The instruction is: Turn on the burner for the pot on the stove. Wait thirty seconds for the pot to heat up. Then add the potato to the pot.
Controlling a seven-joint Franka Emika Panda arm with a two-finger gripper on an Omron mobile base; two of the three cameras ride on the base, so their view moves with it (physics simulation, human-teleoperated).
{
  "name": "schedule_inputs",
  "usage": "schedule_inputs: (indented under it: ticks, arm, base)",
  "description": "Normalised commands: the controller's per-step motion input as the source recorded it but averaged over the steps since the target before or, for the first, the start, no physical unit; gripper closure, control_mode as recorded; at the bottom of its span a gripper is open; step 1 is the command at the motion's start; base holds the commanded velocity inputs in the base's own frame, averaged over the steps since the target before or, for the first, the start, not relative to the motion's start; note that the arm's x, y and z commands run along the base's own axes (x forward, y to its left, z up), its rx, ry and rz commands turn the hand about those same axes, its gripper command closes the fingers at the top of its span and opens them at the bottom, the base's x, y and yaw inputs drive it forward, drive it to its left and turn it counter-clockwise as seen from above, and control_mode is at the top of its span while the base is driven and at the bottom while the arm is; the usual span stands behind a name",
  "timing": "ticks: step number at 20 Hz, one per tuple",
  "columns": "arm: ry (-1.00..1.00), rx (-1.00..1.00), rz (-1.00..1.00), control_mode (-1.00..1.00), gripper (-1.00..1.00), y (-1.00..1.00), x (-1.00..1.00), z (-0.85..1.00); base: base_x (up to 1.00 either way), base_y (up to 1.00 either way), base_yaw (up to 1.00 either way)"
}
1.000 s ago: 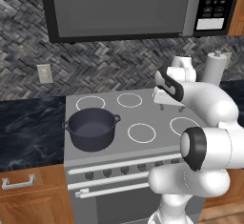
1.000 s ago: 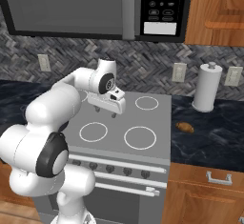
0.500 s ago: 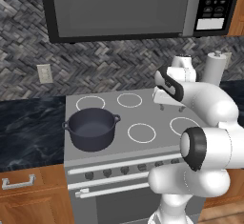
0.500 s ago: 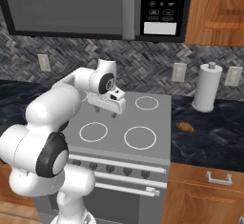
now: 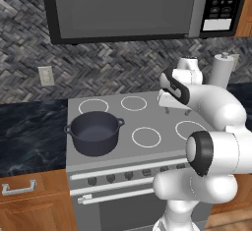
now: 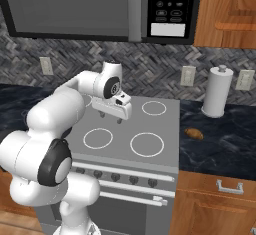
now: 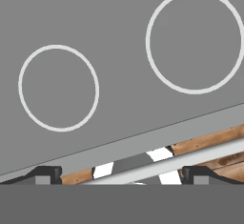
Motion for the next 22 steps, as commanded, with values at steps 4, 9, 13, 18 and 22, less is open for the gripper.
schedule_inputs:
  ticks: [4, 9, 13, 18, 22]
  arm:
    - [0.00, 0.00, 0.00, -1.00, -1.00, 0.00, 0.00, 0.00]
    - [0.00, 0.00, 0.00, -1.00, -1.00, 0.00, 0.00, 0.00]
    - [0.00, 0.00, 0.00, -1.00, -1.00, 0.00, 0.00, 0.00]
    - [0.00, 0.00, 0.00, -1.00, -1.00, 0.00, 0.00, 0.00]
    - [0.00, 0.00, 0.00, -1.00, -1.00, 0.00, 0.00, 0.00]
  base:
    - [0.00, 0.00, 0.00]
    - [0.00, 0.00, 0.00]
    - [0.00, 0.00, 0.00]
    - [0.00, 0.00, 0.00]
    - [0.00, 0.00, 0.00]
